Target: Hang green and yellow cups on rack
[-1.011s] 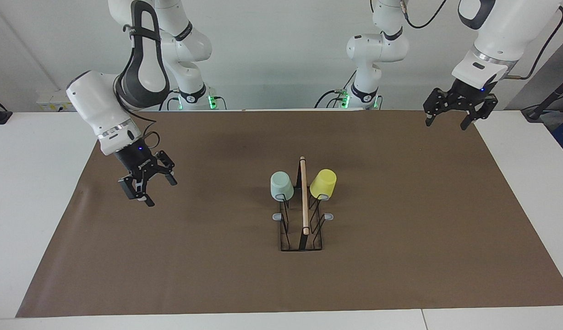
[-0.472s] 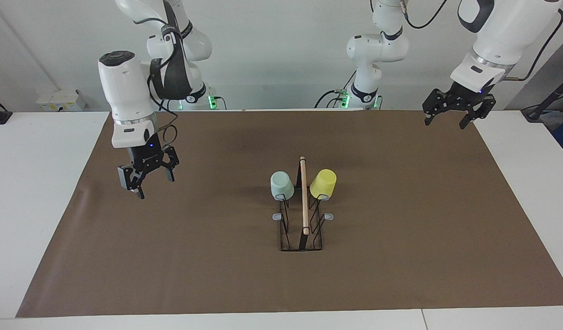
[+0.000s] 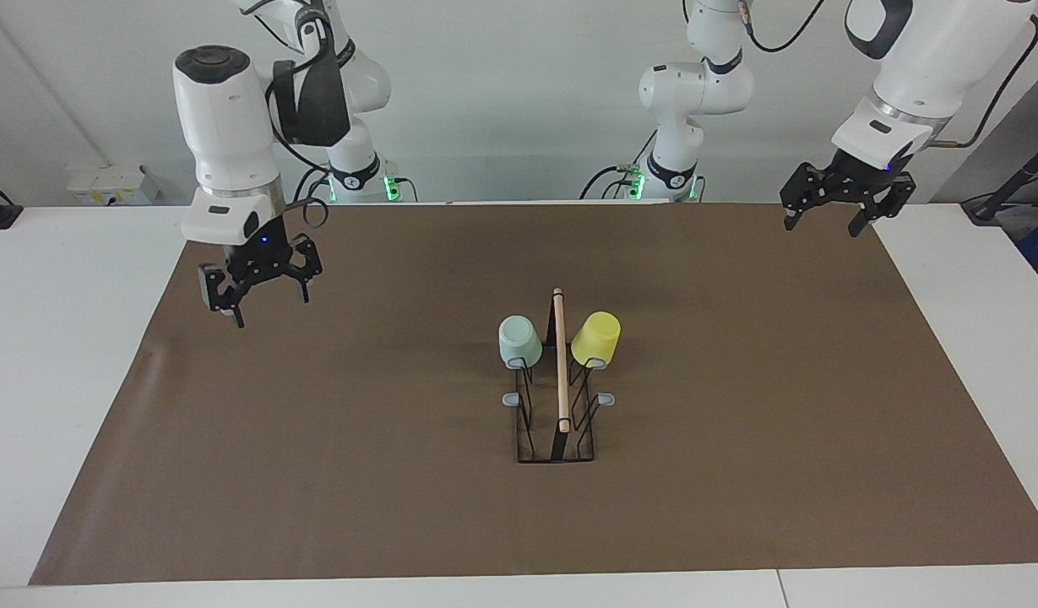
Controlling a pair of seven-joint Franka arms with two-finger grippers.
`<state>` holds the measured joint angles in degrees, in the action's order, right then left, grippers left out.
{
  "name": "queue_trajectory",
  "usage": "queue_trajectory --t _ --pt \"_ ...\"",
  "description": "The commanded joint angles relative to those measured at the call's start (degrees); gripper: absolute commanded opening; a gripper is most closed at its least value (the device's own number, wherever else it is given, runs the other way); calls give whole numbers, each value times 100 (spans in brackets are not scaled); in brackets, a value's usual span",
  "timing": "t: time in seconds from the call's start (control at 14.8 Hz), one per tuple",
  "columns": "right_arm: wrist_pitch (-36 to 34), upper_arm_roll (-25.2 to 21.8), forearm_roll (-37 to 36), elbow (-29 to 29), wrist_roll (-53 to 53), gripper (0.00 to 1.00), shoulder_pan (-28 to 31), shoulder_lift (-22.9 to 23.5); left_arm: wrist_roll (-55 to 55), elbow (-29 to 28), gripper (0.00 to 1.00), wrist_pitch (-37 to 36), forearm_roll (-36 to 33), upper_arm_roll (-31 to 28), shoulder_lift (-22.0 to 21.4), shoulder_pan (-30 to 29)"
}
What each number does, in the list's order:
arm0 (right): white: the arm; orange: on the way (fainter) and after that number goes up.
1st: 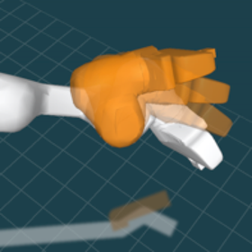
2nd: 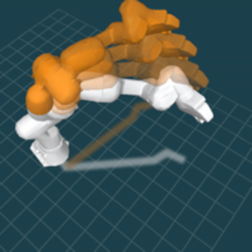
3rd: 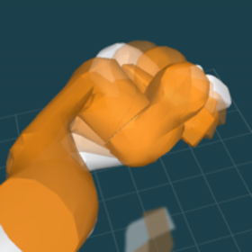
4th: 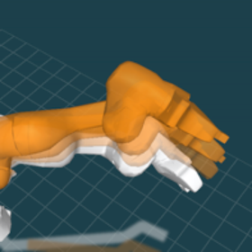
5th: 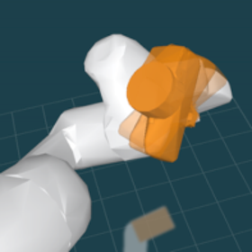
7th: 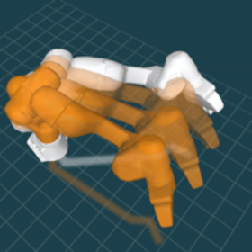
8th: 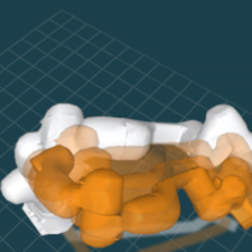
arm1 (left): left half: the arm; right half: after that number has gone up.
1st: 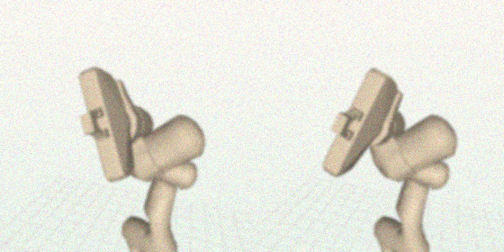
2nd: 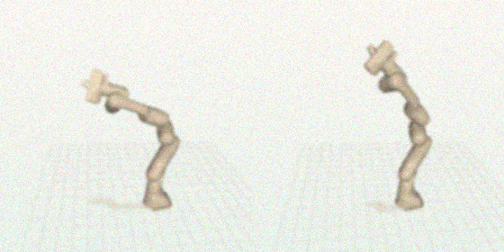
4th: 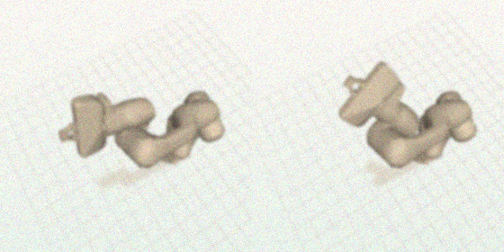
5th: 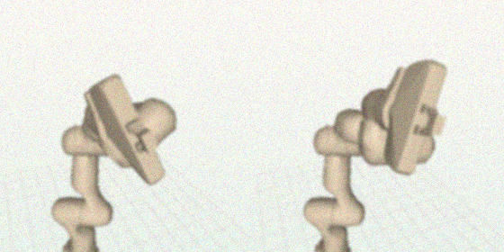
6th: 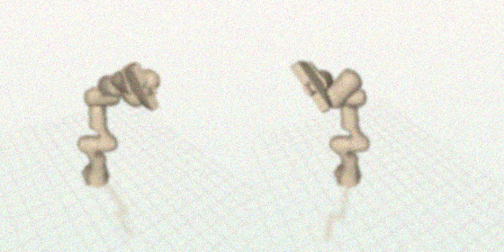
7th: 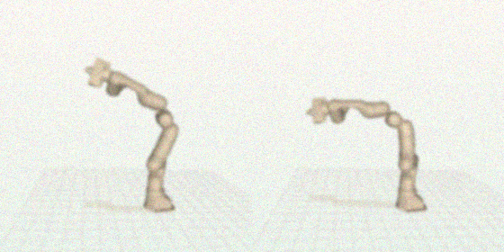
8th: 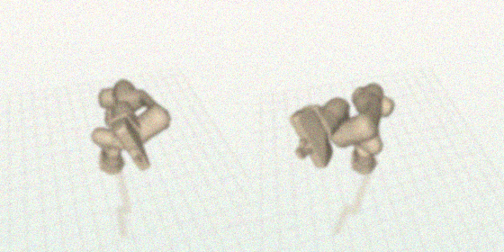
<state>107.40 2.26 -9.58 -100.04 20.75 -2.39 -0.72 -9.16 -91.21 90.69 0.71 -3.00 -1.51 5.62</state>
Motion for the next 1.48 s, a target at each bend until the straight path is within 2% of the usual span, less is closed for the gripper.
queue_trajectory --t 0.0,0.13,0.34,0.67,0.88,1.21,1.41 --pt "-798 38 -27 519 -894 100 90 98 -68 -186 100 -25 -106 -8 -183 0" --pt "-993 20 61 512 -1396 100 125 81 -68 -186 100 36 -106 -8 -175 18" --pt "-1046 -33 790 328 -1706 100 397 2 -68 -186 100 -8 -106 -8 -183 18" --pt "-1530 -50 800 204 -2046 100 511 -130 -68 -186 100 -16 -115 -8 -183 18" --pt "-1670 -698 826 362 -2286 100 4 -78 -68 -186 100 -25 -106 -8 -183 18" --pt "-1688 -745 862 213 -2321 100 -50 -174 -68 -186 100 -16 -114 -8 -183 -8" --pt "-1949 -701 853 501 -2295 100 -86 -113 -68 -186 100 10 -106 -8 -175 44"
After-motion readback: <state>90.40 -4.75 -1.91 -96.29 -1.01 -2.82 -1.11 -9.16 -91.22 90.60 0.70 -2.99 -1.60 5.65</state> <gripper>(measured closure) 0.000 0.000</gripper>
